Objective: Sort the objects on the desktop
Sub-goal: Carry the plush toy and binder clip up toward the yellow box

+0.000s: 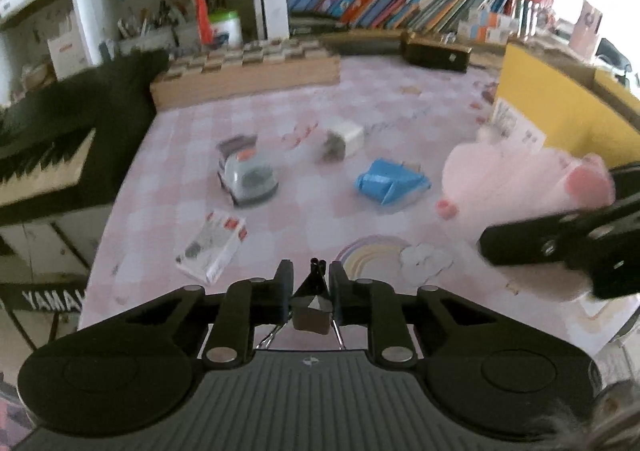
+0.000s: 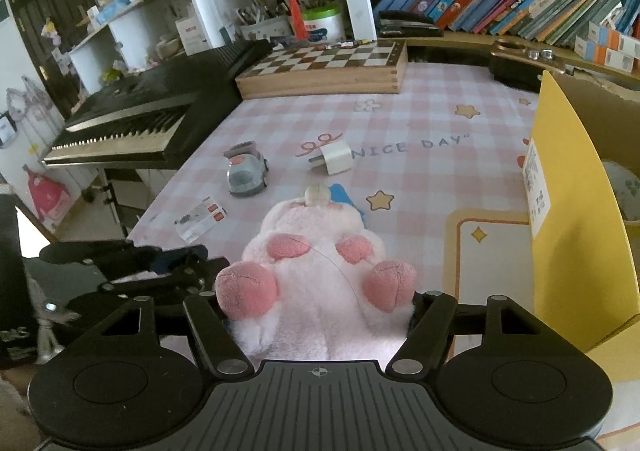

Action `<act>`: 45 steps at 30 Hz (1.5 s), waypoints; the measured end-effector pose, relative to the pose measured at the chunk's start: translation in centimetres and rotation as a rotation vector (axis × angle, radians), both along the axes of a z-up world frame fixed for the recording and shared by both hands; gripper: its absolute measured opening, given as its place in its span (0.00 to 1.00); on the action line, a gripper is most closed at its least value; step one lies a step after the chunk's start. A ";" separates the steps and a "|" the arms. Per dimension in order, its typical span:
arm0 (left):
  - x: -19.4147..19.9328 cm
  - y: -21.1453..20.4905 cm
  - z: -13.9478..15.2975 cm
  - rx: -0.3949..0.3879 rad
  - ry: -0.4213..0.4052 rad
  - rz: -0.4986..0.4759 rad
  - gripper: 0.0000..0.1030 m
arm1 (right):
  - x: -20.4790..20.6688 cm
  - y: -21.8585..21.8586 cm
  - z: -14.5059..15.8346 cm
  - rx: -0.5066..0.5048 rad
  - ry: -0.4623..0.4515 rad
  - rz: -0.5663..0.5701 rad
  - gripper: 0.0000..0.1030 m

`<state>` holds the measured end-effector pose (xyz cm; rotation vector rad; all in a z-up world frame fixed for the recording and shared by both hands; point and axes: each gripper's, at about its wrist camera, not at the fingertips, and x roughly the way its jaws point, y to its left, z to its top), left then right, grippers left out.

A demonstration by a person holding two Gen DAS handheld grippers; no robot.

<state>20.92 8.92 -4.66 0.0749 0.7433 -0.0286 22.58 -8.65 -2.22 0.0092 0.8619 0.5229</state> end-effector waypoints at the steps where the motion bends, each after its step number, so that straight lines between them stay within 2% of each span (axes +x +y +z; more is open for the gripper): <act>1: -0.1 0.0 0.3 -0.002 -0.010 -0.001 0.17 | -0.1 0.0 0.0 0.001 -0.001 -0.001 0.68; 9: -1.1 -0.1 2.0 -0.006 -0.057 -0.003 0.17 | -1.0 0.2 0.4 0.003 -0.011 -0.008 0.68; 22: -5.3 0.8 5.5 -0.087 -0.119 0.022 0.17 | -3.4 0.1 1.3 -0.003 -0.050 -0.028 0.68; 33: -11.2 1.8 7.2 -0.170 -0.132 -0.002 0.17 | -8.0 -0.9 2.9 -0.009 -0.077 -0.093 0.68; 45: -16.9 1.6 7.7 -0.201 -0.130 -0.075 0.17 | -14.7 -2.3 2.9 -0.002 -0.061 -0.198 0.68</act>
